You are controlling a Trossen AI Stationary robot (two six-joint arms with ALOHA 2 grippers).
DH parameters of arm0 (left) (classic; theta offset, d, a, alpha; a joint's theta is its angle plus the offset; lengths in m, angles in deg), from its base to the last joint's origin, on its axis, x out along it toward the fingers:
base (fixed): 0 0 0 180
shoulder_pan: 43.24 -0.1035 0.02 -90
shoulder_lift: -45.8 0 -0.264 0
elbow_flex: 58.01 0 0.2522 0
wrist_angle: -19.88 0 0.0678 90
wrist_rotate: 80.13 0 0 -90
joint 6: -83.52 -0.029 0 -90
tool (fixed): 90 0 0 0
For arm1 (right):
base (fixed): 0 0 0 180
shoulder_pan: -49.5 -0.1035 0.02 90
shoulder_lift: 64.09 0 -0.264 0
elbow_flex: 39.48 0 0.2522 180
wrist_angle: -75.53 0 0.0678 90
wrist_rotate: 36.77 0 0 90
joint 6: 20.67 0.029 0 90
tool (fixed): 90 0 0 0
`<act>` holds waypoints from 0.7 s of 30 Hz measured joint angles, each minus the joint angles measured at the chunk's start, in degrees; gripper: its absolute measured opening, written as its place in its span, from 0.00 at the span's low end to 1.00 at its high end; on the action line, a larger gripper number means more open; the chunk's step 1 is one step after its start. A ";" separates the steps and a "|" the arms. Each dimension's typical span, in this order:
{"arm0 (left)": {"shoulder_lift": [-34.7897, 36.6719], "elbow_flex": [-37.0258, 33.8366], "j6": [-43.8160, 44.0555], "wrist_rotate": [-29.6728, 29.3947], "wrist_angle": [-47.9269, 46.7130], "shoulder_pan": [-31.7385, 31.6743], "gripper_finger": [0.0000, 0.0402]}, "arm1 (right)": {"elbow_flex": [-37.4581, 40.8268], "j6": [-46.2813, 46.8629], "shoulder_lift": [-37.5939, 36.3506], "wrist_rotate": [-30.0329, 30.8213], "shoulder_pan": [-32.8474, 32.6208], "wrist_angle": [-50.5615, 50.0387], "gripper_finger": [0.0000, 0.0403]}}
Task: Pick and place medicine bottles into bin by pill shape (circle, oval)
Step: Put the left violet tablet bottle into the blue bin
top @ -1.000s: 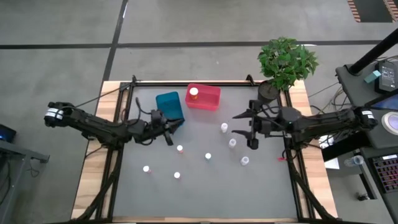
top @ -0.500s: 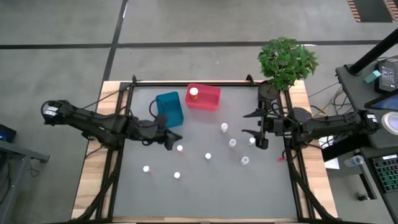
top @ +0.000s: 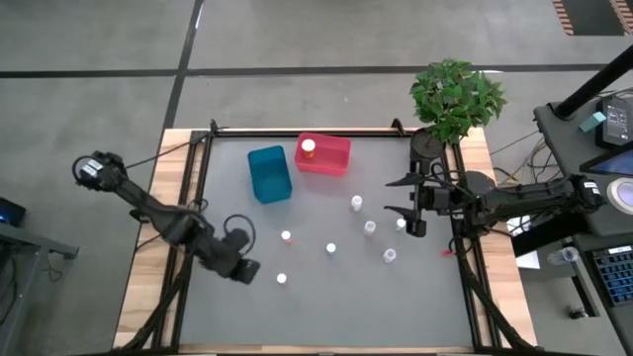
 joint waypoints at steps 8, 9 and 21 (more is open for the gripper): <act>-2.84 -0.42 7.84 3.25 -16.82 2.39 0.00 | -0.02 -1.13 0.32 1.43 0.02 0.17 0.56; -3.46 -0.99 7.83 2.31 -16.71 2.21 0.00 | -0.11 -1.30 0.41 1.43 0.02 0.19 0.56; -8.40 -2.44 7.65 2.23 -17.04 1.50 0.02 | -0.17 -1.54 1.90 1.39 0.02 2.07 0.56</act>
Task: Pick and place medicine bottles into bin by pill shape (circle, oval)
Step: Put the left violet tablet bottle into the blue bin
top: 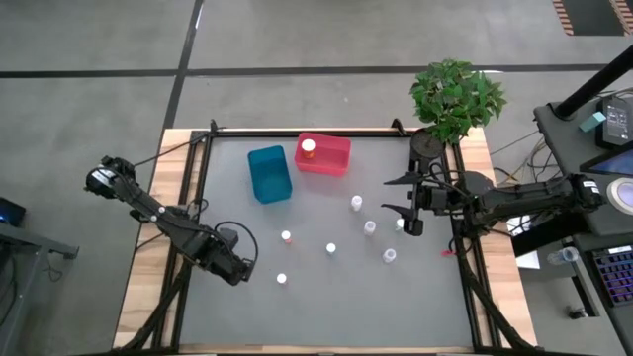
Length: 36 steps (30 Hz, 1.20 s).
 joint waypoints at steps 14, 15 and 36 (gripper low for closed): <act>-4.61 -0.09 -1.38 -1.92 -2.40 0.00 0.43 | 0.00 0.45 2.25 -0.11 0.00 1.55 0.56; -5.09 -0.06 -1.41 -1.95 -2.41 0.00 0.45 | 0.00 0.49 2.23 -0.11 0.00 1.60 0.56; -5.05 0.13 -1.48 -1.13 -2.24 0.00 0.49 | 0.00 0.21 2.23 1.29 0.02 1.92 0.56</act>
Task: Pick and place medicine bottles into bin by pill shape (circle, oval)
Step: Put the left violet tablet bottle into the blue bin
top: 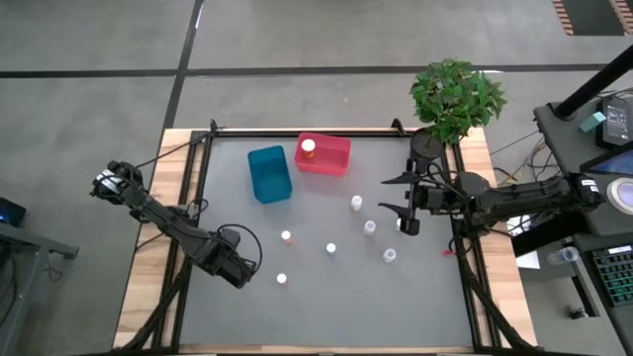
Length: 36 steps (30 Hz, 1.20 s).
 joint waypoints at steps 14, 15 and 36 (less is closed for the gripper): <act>1.02 0.09 0.09 1.10 2.77 -0.75 0.49 | 0.00 0.28 0.02 0.00 0.00 -0.01 0.56; 1.03 0.25 0.07 1.10 2.72 -0.85 0.49 | 0.00 0.28 0.02 0.00 0.00 -0.04 0.56; -4.63 -0.48 -1.15 1.35 2.82 -1.89 0.49 | 0.00 0.33 0.04 0.00 0.00 -0.06 0.56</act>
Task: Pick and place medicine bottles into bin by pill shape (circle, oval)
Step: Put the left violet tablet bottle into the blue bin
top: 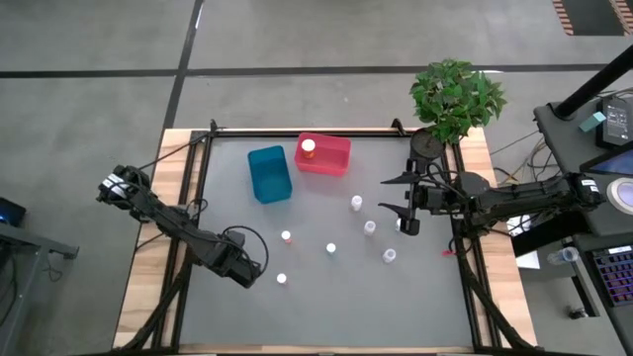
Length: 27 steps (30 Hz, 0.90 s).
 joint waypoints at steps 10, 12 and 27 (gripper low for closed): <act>0.10 0.07 -0.22 0.04 -0.01 -0.34 0.29 | 0.00 0.00 0.00 0.00 0.00 0.00 0.56; 0.10 0.23 -0.24 0.04 0.06 -0.34 0.24 | 0.00 0.00 0.00 0.00 0.00 -0.01 0.56; 0.71 9.26 -8.51 -0.43 -8.47 -4.11 0.23 | 0.00 -1.35 -0.09 5.99 0.04 -3.43 0.56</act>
